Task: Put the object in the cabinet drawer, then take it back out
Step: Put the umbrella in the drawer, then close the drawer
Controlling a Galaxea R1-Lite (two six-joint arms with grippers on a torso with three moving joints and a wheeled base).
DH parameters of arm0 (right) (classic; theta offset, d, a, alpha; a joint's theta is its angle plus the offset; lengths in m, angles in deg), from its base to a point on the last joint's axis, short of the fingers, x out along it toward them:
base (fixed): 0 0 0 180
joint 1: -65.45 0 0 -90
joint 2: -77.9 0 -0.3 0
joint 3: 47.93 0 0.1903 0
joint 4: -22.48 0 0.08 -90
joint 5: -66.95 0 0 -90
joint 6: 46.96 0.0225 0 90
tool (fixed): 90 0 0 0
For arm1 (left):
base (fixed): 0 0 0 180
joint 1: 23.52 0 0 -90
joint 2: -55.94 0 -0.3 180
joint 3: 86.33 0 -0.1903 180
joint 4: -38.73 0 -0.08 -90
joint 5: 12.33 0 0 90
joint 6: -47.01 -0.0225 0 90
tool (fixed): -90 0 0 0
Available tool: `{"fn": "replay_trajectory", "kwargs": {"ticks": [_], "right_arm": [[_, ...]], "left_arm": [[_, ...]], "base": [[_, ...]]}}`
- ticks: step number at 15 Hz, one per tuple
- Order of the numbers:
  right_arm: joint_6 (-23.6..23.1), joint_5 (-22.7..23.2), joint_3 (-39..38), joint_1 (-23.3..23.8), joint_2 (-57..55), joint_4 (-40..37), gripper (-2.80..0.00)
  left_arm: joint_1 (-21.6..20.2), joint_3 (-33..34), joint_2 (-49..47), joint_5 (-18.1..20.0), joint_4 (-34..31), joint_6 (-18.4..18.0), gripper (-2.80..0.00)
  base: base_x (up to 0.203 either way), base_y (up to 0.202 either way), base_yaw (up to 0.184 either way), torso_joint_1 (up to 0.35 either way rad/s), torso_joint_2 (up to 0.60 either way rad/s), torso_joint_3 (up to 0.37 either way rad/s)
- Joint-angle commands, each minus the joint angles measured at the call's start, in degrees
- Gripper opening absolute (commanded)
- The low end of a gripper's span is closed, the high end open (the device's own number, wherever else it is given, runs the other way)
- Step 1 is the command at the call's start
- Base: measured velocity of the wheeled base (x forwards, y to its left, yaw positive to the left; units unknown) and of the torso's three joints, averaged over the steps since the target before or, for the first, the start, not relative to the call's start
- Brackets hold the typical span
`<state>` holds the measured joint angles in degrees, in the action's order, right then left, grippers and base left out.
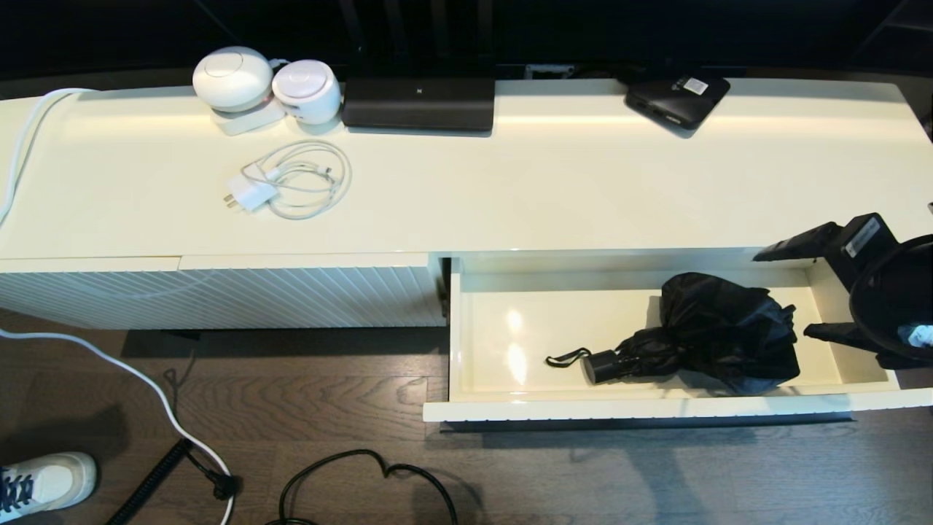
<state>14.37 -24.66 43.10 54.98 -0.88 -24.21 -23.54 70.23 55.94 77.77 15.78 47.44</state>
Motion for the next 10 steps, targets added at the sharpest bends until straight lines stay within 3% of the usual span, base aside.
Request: {"fn": "replay_trajectory", "kwargs": {"ticks": [1,3,4,7,10], "right_arm": [[-1.6,-0.3,0.5,0.0,1.7,-0.2,0.0],[-4.5,-0.5,1.0,0.1,2.3,-0.5,0.0],[-6.4,-0.8,1.5,0.3,2.4,-1.9,-2.8],[-11.0,-1.2,1.8,0.3,2.8,-4.7,-2.8],[-23.8,-0.9,1.2,-0.2,5.9,-7.6,-2.8]], "left_arm": [[0.0,0.0,0.0,0.0,0.0,0.0,-2.8],[-0.1,0.1,0.0,0.0,0.0,0.0,-2.8],[-0.1,0.0,0.0,0.0,0.0,0.0,-2.8],[0.0,0.0,0.0,0.0,0.0,0.0,-2.8],[-0.1,0.0,0.0,0.0,0.0,0.0,-2.8]], "base": [[0.0,0.0,0.0,0.0,0.0,0.0],[0.0,0.0,0.0,0.0,0.0,0.0],[0.0,0.0,0.0,0.0,0.0,0.0],[0.0,0.0,0.0,0.0,0.0,0.0],[0.0,0.0,0.0,0.0,0.0,0.0]]}}
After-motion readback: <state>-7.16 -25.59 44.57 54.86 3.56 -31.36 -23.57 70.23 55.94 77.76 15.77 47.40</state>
